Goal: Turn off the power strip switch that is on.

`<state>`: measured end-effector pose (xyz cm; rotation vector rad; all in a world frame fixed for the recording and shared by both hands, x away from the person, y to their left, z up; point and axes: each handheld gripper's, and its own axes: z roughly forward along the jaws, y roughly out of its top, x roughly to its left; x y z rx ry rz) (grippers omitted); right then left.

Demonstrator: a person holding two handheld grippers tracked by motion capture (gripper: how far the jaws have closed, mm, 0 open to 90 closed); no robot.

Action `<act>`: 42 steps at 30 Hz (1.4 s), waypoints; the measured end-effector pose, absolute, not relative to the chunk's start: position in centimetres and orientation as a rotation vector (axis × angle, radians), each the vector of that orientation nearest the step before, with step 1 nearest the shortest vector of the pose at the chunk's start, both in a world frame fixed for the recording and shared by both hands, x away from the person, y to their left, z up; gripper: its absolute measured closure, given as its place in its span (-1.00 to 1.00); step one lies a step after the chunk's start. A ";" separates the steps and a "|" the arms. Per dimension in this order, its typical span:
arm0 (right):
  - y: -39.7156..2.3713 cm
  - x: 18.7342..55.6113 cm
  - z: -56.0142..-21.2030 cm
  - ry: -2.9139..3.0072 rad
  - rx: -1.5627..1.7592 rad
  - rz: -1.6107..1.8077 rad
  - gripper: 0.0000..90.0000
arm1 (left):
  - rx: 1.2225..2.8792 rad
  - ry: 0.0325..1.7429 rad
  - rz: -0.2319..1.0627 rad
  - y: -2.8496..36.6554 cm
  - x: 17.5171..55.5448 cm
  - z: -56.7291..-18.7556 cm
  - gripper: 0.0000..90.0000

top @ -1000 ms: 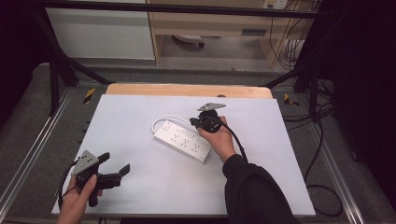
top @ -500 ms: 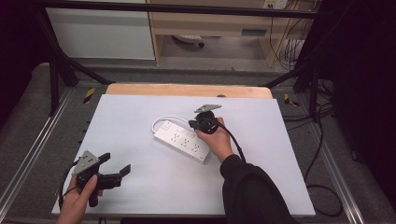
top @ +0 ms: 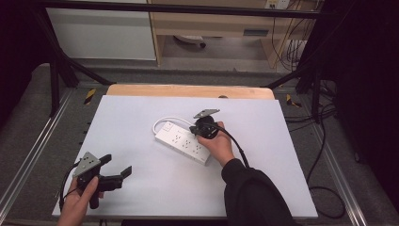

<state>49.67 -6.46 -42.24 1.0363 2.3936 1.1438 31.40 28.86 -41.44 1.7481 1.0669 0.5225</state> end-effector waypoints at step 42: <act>-6.8 48.4 -42.9 2.415 1.006 1.112 1.00 | 1.752 1.065 0.520 28.8 31.4 -41.4 -0.88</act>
